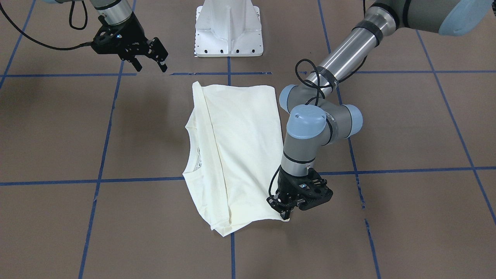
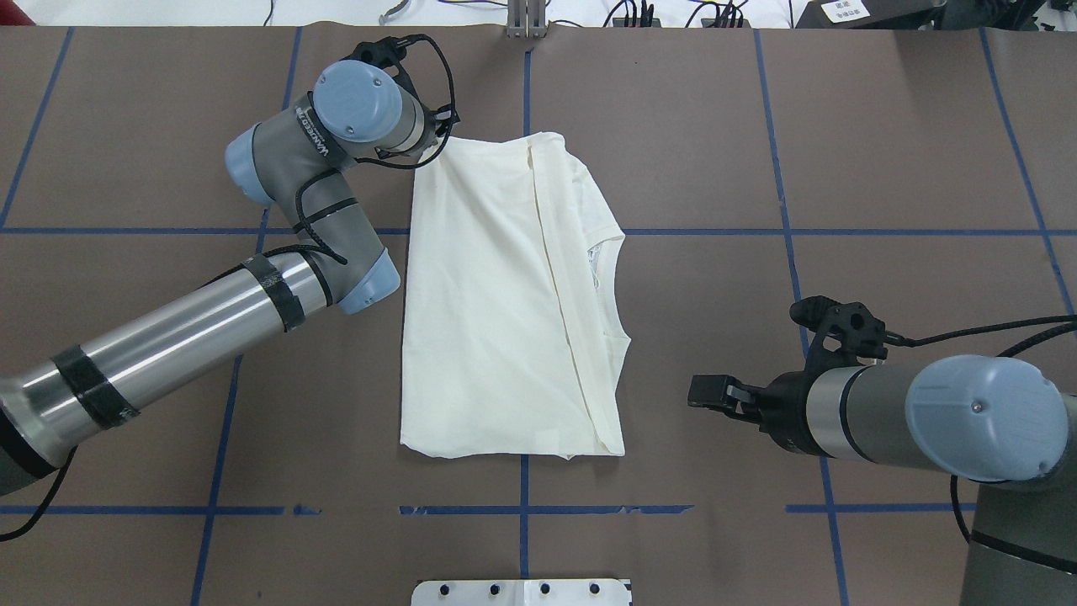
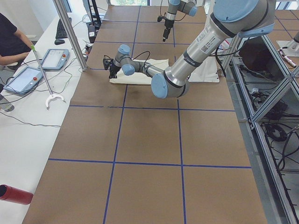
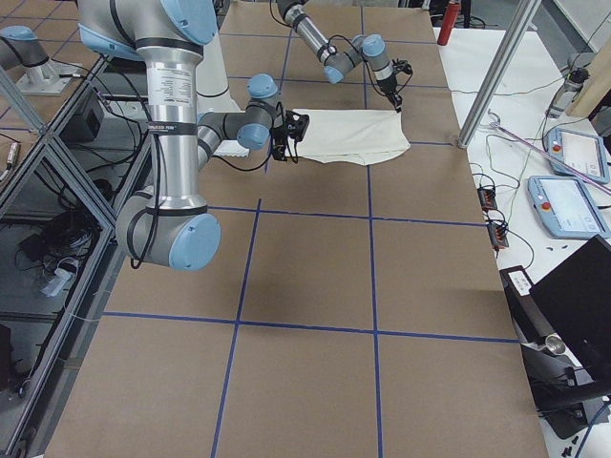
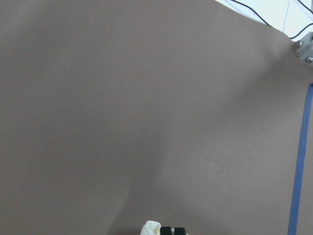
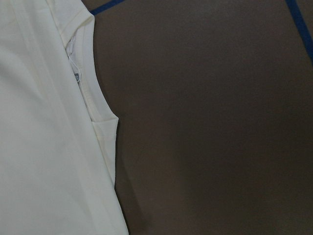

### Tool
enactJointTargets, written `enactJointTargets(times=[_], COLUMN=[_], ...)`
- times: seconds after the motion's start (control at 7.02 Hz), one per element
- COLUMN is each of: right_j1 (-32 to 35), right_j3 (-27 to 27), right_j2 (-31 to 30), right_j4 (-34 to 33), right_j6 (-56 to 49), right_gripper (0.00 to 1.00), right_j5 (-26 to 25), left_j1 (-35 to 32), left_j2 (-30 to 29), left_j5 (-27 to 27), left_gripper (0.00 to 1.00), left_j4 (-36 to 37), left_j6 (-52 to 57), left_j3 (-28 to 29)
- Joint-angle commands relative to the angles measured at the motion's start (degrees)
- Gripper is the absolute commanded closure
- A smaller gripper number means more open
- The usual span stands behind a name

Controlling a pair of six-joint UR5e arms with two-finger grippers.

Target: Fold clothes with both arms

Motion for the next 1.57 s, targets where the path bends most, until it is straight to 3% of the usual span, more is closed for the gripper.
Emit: enactJointTargets(times=[0.0,0.14,0.29,0.57,0.71,0.86,1.0,1.28,1.43], right_j1=[0.1,0.1,0.4,0.4,0.4,0.4,0.4,0.3,0.2], right_j3=[-4.8,-6.7,-8.1,-12.0,-14.7,-18.7,-21.6,-29.1,-33.0], right_j2=[5.6,6.2,7.3,20.1,25.3,27.6,28.2,34.1,38.3], right_j4=[-0.7,-0.7,-2.0,-17.7,-22.5,-22.6,-22.7,-24.2,-28.3], right_j6=[-0.2,-1.7,-5.8,-12.9,-17.1,-22.1,-26.2,-26.9,-27.1], right_gripper=[0.0,0.0,0.0,0.0,0.0,0.0,0.0,0.0,0.0], right_j5=[-1.0,-1.0,-0.9,-1.1,-1.2,-1.3,-1.4,-0.6,0.5], left_j1=[-1.8,-3.2,-3.6,-3.4,-3.2,-3.1,-3.0,-2.7,-2.7], left_j2=[0.4,1.3,6.0,14.6,16.5,19.2,21.2,21.4,21.7], left_j5=[-1.0,-7.3,-11.2,-11.4,-13.1,-14.8,-15.7,-16.0,-16.1], left_gripper=[0.0,0.0,0.0,0.0,0.0,0.0,0.0,0.0,0.0], left_j4=[0.2,0.6,3.7,16.1,22.0,25.0,26.5,26.7,26.7], left_j6=[7.2,7.7,7.8,8.4,8.6,8.6,8.6,8.6,8.6], left_j3=[-0.9,-2.8,-10.8,-32.3,-39.4,-45.8,-49.6,-50.1,-50.2])
